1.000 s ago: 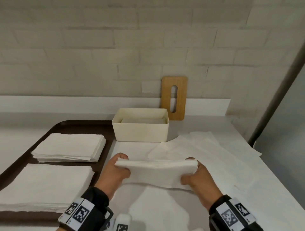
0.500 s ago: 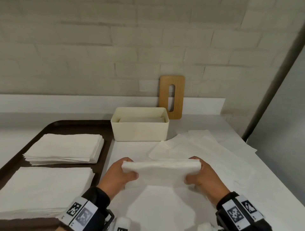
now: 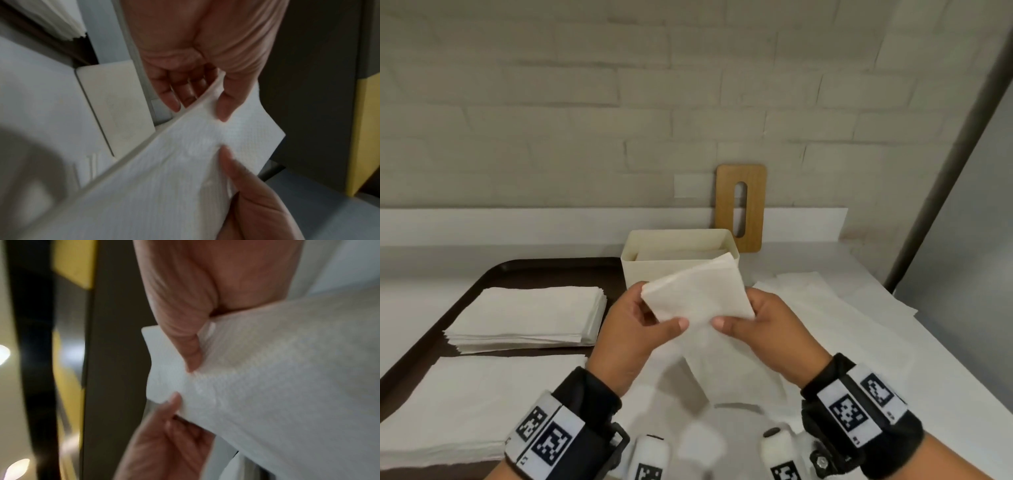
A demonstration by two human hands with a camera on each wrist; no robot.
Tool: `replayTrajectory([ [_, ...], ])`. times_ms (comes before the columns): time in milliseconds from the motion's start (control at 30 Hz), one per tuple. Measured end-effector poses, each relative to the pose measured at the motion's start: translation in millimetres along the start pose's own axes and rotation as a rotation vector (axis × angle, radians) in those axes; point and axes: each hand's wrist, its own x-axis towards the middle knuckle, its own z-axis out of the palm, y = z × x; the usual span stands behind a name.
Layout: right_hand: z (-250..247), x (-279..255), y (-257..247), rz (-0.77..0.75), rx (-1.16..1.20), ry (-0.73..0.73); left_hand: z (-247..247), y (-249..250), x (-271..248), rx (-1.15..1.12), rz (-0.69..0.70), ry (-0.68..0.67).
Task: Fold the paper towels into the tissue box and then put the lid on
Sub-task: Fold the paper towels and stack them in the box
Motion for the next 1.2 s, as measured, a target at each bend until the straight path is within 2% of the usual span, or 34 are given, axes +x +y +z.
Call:
replayTrajectory([
  [67,1.2,-2.1,1.2,0.01,0.219,0.031,3.1,-7.9,-1.4,-0.077,-0.059,-0.036],
  [167,5.1,-3.5,11.9,-0.018,0.373,0.051,8.8,-22.0,-4.3,-0.024,-0.122,-0.081],
  [400,18.1,-6.2,44.0,0.055,0.35,0.115,18.8,-39.0,-11.3,0.144,-0.164,-0.116],
  [533,12.6,-0.4,30.1,-0.028,0.421,0.142,16.4,-42.5,-8.6,0.127,-0.226,-0.176],
  [600,3.8,1.3,22.3,-0.077,0.463,0.178,12.5,-43.9,-8.6,0.218,-0.247,-0.208],
  [700,-13.2,1.7,19.1,-0.131,0.537,0.259,1.7,-42.1,-5.8,0.346,-0.203,-0.119],
  [833,-41.0,-4.4,29.4,-0.061,0.388,0.358,-15.6,-33.3,-2.7,0.105,-0.209,0.098],
  [933,-51.6,-13.6,40.8,0.017,0.274,0.255,-18.9,-32.1,-2.3,0.08,-0.181,0.127],
  [1000,-51.1,-19.6,52.5,0.096,0.162,0.161,-18.3,-35.7,-3.9,0.121,-0.181,0.102],
  [1100,-42.3,-27.9,66.3,0.173,0.017,0.094,-15.0,-47.6,-6.7,0.214,-0.216,0.0],
  [1200,-33.6,-30.0,75.3,0.255,0.057,0.085,-11.5,-54.6,-8.2,0.293,-0.267,-0.098],
])
